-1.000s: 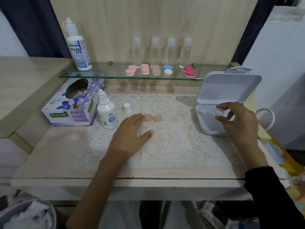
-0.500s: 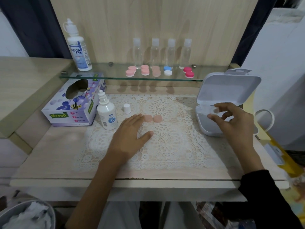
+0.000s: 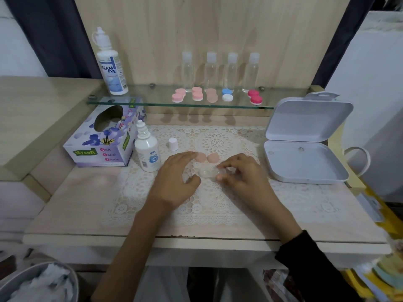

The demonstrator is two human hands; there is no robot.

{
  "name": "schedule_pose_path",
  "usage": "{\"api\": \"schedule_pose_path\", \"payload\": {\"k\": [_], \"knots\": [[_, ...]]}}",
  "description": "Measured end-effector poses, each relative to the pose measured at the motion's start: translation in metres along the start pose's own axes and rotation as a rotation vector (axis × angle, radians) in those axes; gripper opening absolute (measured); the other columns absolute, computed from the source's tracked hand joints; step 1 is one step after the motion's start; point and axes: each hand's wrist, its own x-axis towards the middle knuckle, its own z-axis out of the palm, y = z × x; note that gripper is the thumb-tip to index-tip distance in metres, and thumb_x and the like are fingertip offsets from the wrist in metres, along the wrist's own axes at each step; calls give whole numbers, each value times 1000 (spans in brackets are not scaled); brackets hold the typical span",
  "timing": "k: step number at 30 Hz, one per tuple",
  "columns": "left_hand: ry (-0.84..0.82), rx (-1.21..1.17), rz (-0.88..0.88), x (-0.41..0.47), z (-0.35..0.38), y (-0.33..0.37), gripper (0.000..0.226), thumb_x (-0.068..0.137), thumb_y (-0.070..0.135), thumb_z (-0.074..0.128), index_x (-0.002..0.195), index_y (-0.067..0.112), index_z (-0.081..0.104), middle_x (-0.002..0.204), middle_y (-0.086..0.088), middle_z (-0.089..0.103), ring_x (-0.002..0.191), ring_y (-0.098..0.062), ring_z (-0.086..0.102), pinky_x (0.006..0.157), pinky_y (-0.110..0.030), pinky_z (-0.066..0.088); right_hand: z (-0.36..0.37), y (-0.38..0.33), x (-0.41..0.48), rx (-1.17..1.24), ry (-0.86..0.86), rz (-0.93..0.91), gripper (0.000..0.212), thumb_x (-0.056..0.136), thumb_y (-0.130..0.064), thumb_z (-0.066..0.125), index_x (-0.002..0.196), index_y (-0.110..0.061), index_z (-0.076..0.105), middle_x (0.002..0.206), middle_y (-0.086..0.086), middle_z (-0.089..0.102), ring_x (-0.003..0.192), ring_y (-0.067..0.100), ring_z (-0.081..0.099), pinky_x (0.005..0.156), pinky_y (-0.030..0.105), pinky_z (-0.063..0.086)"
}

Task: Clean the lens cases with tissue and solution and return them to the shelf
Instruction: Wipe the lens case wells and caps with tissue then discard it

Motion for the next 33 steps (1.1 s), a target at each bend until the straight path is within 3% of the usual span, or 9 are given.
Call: {"api": "schedule_pose_path", "payload": {"k": [3, 8, 16, 22, 29, 33], "knots": [[17, 1, 39, 0, 0, -1, 59, 70, 51, 46, 122, 26, 61, 131, 12, 53, 123, -3, 42, 101, -16, 26, 2, 1, 1, -41, -14, -3, 30, 82, -33, 73, 109, -18, 72, 95, -20, 49, 103, 13, 44, 79, 20, 34], [25, 41, 47, 0, 3, -4, 48, 68, 58, 47, 103, 33, 68, 129, 17, 53, 120, -1, 43, 95, -21, 32, 3, -1, -1, -52, -26, -9, 30, 83, -32, 73, 111, -22, 71, 101, -14, 51, 104, 11, 41, 82, 24, 33], [19, 20, 38, 0, 3, -4, 49, 67, 58, 46, 102, 31, 68, 127, 17, 53, 120, -3, 44, 98, -25, 35, 4, 0, -4, -58, -2, -31, 35, 81, -34, 75, 113, -21, 70, 105, -10, 58, 101, 13, 43, 85, 29, 38], [111, -35, 102, -3, -3, 6, 34, 77, 44, 51, 102, 28, 68, 108, 18, 63, 101, -1, 59, 88, -34, 50, 4, -1, -4, -83, 11, -33, 34, 81, -35, 74, 112, -22, 71, 105, -10, 58, 100, 11, 43, 83, 27, 38], [185, -112, 91, -5, -14, 13, 28, 81, 38, 54, 102, 28, 69, 100, 20, 68, 97, 0, 62, 86, -36, 52, 3, -3, -6, -94, 21, -31, 32, 82, -34, 74, 111, -22, 71, 103, -13, 55, 99, 11, 42, 80, 26, 35], [227, -129, 171, -15, -22, 13, 24, 85, 29, 58, 105, 21, 69, 101, 14, 69, 97, -5, 64, 83, -38, 54, 3, -6, -9, -103, 20, -40, 40, 80, -39, 71, 116, -22, 68, 104, -13, 56, 100, 10, 43, 82, 28, 37]]}}
